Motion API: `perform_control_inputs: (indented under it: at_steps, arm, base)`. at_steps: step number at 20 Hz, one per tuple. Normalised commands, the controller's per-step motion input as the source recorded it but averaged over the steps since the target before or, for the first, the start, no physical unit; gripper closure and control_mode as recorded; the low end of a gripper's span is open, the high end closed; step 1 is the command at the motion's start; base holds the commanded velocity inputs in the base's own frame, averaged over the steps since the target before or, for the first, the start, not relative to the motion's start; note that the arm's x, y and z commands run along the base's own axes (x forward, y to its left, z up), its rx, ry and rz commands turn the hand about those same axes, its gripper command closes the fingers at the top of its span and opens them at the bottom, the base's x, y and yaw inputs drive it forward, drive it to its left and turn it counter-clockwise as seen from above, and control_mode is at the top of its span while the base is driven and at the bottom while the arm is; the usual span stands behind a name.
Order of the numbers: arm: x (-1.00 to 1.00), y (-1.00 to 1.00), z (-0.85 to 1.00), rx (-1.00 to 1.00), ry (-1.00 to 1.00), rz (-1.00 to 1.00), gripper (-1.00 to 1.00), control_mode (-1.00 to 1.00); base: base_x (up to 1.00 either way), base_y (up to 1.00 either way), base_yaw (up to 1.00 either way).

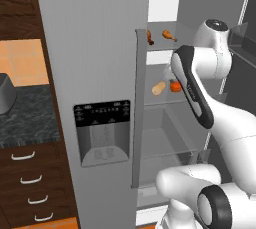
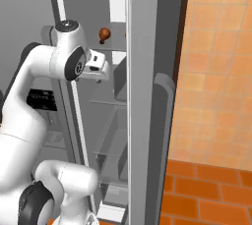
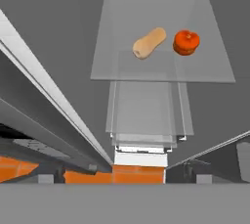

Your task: Place one squash and one chicken drumstick in each tupperware on the nearby counter, to pack two identical lunches.

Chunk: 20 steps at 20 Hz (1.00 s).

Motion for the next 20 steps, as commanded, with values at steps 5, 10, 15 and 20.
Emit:
perform_control_inputs:
  at_steps: [5,10,15,20]
  arm:
    - [0.0,0.0,0.6,-0.1,-0.32,0.04,-1.0,-1.0]
    - [0.05,0.0,0.53,-0.03,-0.16,0.11,-1.0,-1.0]
    - [0.26,-0.04,0.37,-0.01,-0.02,0.12,-1.0,-1.0]
    - [0.35,-0.41,0.15,-0.12,0.0,-0.01,-1.0,-1.0]
  base:
    - [0.0,0.0,0.0]
    - [0.0,0.0,0.0]
    - [0.0,0.0,0.0]
    - [0.0,0.0,0.0]
